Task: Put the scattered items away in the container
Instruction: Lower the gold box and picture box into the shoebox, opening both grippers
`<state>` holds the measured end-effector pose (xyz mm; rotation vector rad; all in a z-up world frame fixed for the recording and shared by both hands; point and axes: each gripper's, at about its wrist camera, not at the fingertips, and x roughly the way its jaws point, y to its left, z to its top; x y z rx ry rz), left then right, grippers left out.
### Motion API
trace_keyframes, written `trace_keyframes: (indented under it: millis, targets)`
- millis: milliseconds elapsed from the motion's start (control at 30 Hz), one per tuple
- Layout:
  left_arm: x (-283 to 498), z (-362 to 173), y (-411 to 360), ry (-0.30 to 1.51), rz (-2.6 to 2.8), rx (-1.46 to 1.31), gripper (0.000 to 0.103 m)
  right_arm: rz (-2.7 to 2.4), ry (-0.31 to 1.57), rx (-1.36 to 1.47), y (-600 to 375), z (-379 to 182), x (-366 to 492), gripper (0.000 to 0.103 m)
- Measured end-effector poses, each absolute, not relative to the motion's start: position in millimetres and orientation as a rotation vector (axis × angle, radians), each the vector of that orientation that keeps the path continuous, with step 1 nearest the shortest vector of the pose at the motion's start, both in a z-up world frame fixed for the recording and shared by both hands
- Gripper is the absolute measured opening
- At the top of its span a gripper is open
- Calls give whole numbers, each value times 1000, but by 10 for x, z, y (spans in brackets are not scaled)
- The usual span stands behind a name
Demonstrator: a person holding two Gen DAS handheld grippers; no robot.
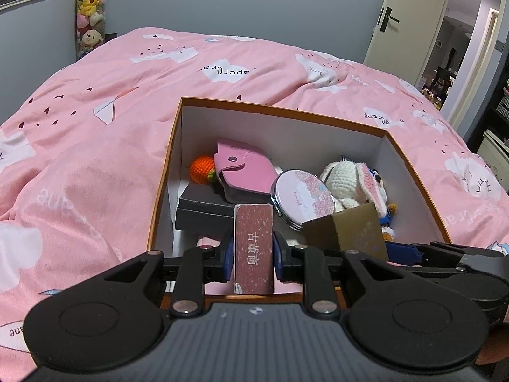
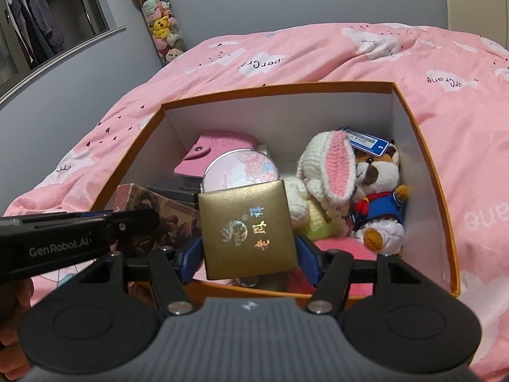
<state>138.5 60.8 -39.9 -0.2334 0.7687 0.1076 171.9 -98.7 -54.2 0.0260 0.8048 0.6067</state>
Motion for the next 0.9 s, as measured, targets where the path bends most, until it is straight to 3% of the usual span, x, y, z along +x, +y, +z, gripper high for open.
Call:
trace_keyframes:
  millis: [133,300,433,600,900]
  targets:
    - [1379,-404,604,775,118,-233,30,604,798,17,-991,-531,1696,66]
    - [1357,-382,609,756,149,-222,55,604,789,26,-1020,-495,1670,68]
    - [1343,-343,616,743,151,-221,60,603,778,21,-1033,-471,1668,68]
    - [1293,-255,603,689,171,-203,74,601,741,10,-1052,-396,1621,68]
    - [1177,-33,567,590,200,-187,81,563,627,-18,-1122,-205,1477,70]
